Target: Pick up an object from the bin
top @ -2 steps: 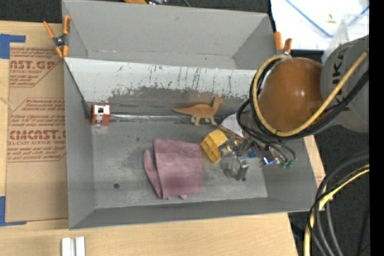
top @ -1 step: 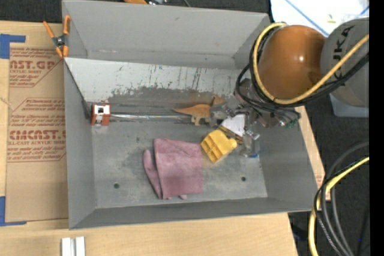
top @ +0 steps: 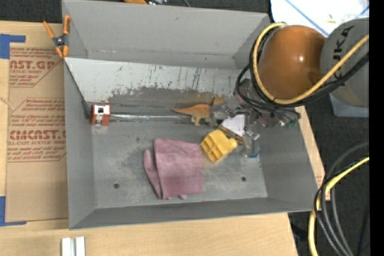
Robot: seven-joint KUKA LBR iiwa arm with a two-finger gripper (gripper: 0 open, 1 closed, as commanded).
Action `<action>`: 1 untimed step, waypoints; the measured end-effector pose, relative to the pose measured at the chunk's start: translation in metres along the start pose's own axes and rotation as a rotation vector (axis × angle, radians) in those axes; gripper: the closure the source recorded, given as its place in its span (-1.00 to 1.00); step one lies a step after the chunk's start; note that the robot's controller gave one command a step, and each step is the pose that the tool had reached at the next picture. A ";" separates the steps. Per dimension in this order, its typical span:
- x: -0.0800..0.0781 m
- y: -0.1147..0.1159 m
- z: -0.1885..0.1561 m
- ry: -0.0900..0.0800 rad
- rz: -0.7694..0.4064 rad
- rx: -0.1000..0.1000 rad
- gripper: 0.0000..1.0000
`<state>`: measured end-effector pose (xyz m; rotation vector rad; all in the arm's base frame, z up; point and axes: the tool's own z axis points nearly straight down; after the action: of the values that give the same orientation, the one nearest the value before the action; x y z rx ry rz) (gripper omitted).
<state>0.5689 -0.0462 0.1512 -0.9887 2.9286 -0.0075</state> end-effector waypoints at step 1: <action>0.017 -0.019 0.074 -0.003 -0.186 0.002 -1.00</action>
Offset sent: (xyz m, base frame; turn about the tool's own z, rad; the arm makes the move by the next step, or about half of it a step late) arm 0.0069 -0.0198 -0.0812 -0.1968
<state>0.5705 -0.0703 0.0773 -1.2553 2.8218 -0.0166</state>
